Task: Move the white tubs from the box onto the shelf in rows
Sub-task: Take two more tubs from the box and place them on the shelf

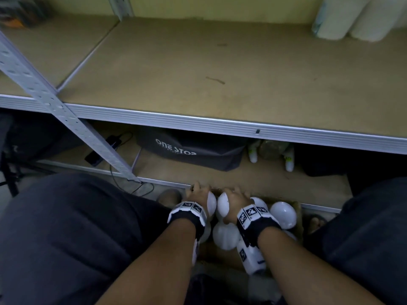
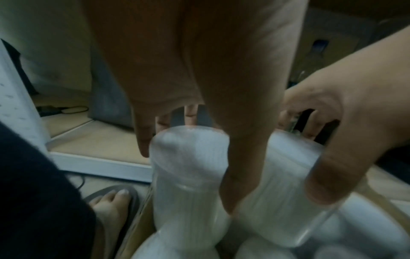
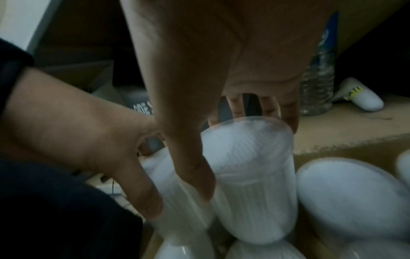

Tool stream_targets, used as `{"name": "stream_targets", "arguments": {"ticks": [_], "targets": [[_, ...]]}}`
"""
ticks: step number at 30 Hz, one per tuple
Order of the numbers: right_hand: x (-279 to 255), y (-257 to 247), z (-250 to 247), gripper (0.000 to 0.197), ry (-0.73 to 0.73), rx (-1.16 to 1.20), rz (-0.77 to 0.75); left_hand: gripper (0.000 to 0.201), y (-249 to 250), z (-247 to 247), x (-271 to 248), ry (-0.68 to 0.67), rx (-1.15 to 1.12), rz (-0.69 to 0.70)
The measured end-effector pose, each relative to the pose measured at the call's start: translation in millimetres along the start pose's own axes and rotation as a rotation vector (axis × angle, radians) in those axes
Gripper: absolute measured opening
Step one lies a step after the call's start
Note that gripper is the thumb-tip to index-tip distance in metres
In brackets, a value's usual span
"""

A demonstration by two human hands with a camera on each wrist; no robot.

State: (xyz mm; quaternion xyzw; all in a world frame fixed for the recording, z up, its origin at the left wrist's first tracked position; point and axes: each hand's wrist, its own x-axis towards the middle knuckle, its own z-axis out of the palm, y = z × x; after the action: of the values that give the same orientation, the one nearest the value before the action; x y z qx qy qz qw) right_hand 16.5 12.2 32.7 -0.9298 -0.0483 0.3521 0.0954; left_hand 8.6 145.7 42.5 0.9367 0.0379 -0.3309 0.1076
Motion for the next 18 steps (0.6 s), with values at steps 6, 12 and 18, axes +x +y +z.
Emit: {"name": "stream_targets", "arguments": {"ticks": [6, 12, 18], "targets": [[-27, 5, -45, 0.076, 0.080, 0.035, -0.018, 0.092, 17, -35, -3, 0.063, 0.091, 0.080], [-81, 1, -106, 0.092, 0.222, 0.033, -0.040, 0.088, 34, -104, -62, 0.173, 0.062, 0.179], [-152, 0, -154, 0.088, 0.418, 0.128, -0.117, 0.091, 39, -164, -113, 0.295, -0.002, 0.326]]}}
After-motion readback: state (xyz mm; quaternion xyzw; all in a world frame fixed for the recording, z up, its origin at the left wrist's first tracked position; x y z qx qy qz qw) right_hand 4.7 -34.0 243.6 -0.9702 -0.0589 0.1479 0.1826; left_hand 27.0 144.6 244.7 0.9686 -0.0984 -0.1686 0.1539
